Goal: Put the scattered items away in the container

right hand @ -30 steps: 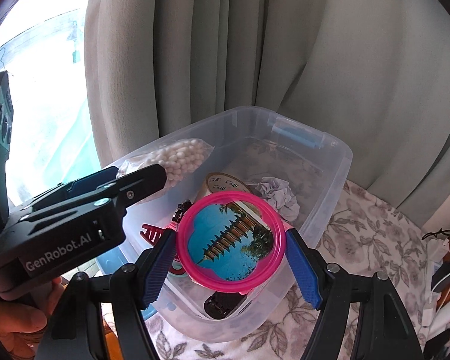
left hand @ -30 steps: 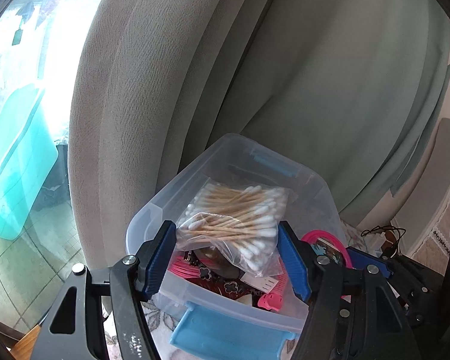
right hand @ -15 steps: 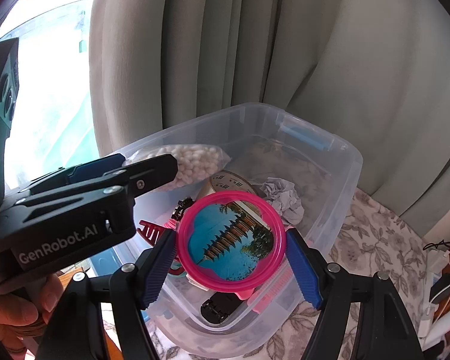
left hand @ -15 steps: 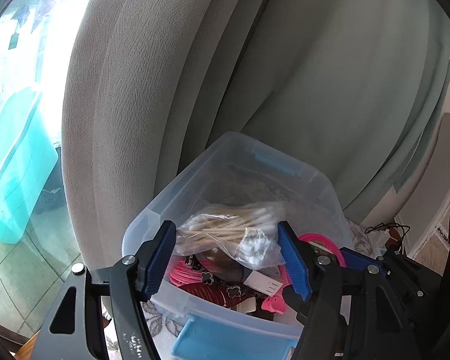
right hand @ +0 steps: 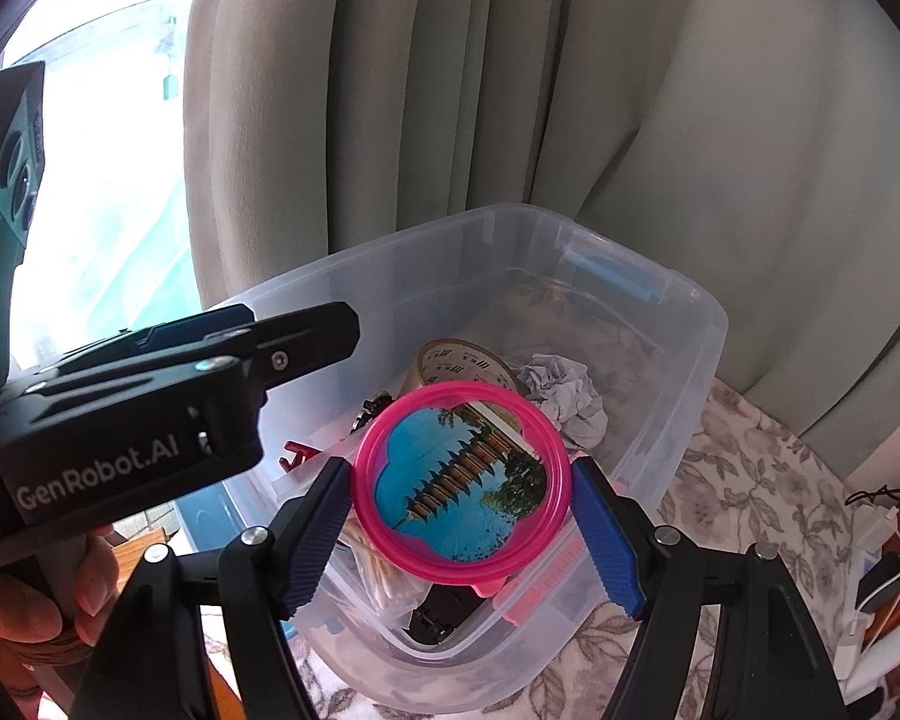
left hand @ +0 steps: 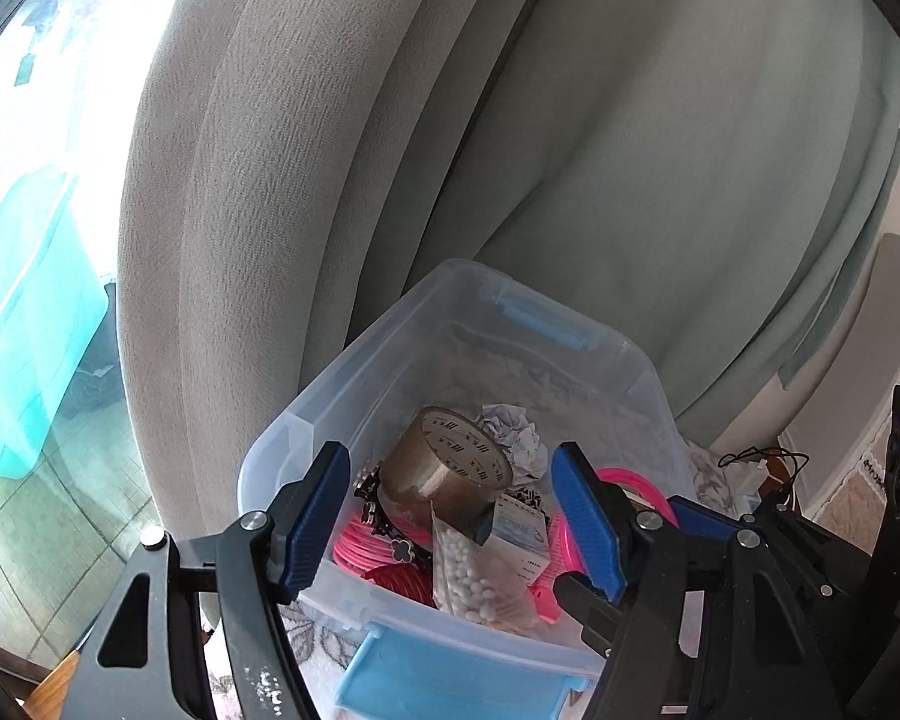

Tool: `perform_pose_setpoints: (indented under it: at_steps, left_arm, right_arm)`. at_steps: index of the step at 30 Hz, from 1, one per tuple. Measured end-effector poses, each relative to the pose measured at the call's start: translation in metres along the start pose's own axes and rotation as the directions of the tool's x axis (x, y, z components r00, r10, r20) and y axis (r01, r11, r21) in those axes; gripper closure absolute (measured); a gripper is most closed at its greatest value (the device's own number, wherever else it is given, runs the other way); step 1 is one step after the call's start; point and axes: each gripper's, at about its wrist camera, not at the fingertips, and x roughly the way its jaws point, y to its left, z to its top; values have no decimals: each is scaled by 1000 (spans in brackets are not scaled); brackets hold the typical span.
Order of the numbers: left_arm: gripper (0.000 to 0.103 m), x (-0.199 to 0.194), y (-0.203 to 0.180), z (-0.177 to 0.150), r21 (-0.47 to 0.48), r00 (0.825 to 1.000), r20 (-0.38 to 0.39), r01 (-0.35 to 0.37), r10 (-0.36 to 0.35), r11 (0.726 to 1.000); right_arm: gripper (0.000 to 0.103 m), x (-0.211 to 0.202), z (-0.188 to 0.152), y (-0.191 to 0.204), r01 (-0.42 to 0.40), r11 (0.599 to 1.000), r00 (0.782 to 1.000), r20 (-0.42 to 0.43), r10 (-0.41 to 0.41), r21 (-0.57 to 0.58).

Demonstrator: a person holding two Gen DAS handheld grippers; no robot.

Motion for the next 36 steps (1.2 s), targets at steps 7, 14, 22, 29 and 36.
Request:
perform_pose_setpoints:
  at_steps: [7, 14, 22, 29, 36]
  left_arm:
    - [28, -1, -1, -29, -2, 1000, 16, 7, -7, 1000]
    - [28, -9, -4, -28, 0, 1000, 21, 20, -20, 1000]
    - [28, 5, -8, -39, 1, 999, 23, 28, -28, 1000]
    - [27, 2, -12, -43, 25, 1000, 21, 16, -16, 1000]
    - [21, -7, -16, -45, 29, 1000, 3, 26, -26, 999]
  right_arm:
    - [22, -2, 1, -1, 9, 1000, 1000, 6, -10, 2]
    - [22, -9, 1, -1, 29, 1000, 1000, 9, -29, 9]
    - [22, -18, 2, -10, 75, 997, 997, 3, -75, 34]
    - [22, -29, 1, -18, 109, 993, 994, -8, -109, 54]
    - [22, -44, -6, -28, 119, 986, 993, -14, -118, 119]
